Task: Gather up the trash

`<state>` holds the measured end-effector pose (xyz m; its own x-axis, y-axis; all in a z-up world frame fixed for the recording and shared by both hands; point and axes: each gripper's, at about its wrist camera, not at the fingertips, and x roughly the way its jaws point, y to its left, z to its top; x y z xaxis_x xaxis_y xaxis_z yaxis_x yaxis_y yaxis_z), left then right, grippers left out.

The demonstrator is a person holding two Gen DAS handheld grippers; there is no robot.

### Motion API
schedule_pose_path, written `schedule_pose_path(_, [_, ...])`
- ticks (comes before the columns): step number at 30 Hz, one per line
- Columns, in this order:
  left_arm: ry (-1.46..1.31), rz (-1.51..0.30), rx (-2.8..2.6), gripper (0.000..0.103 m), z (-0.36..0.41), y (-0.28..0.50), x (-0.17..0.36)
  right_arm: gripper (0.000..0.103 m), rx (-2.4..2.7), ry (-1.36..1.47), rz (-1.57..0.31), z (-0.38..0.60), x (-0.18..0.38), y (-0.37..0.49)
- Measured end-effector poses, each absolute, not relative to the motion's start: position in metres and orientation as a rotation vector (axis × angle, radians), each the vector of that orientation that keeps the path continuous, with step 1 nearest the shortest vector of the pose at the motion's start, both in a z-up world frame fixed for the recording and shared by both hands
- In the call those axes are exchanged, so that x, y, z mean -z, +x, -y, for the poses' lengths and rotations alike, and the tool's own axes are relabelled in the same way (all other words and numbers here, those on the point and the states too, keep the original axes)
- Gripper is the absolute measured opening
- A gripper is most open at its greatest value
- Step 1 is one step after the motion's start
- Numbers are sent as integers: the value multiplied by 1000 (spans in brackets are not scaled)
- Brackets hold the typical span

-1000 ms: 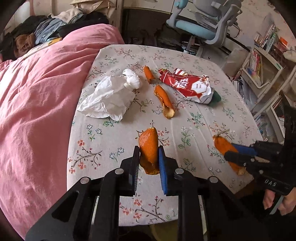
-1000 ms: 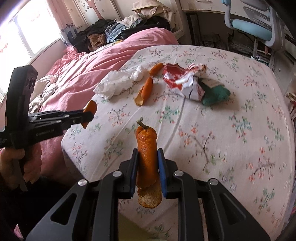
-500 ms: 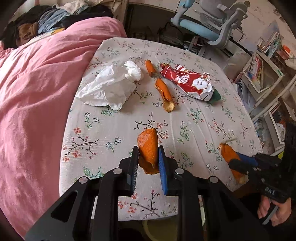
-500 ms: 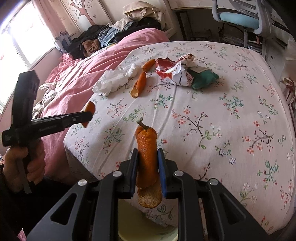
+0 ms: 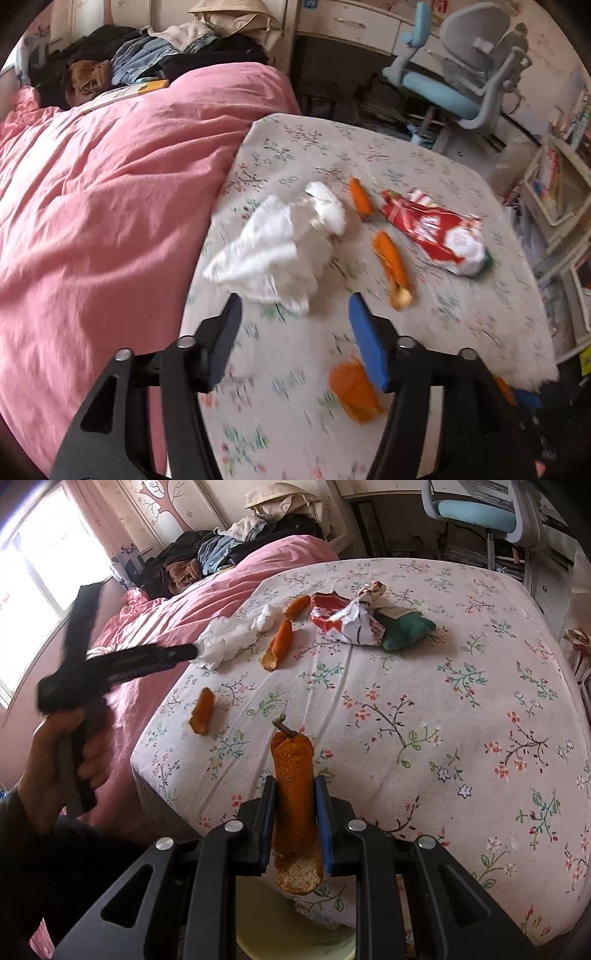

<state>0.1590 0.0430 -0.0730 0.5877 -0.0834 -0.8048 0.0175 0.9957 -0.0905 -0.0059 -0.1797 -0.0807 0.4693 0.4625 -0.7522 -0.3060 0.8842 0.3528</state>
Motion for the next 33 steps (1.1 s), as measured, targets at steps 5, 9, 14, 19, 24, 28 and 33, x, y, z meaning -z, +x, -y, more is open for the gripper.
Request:
schedule_pose_path(5, [61,-958,-47,74,-36,193,92,21,-507,161,-969,173,75,-9])
schedule_pose_path(9, [1,-983,-56,47,-49,207,105,21,-531,147,-966,166,71,-13])
schedule_pose_path(14, [-161,-955,-13,9,-72,192,87,21,-550,145,-961,159,69,-21])
schedule_pose_path(19, [-238,-910,24,9,-82,151,63,21,-581,162,-953,156,69,-48])
schedule_pose_path(24, [-234,-839,91,9,-67,93,40,21,-600,167,-981,155,77,-77])
schedule_pose_path(28, [-223,-841,142,9,-52,49,41,21,-608,154,-1019,156,87,-96])
schedule_pose_path(33, [-186,-882,214,9,-24,-3,55,22,-591,130,-1075,158,104,-115])
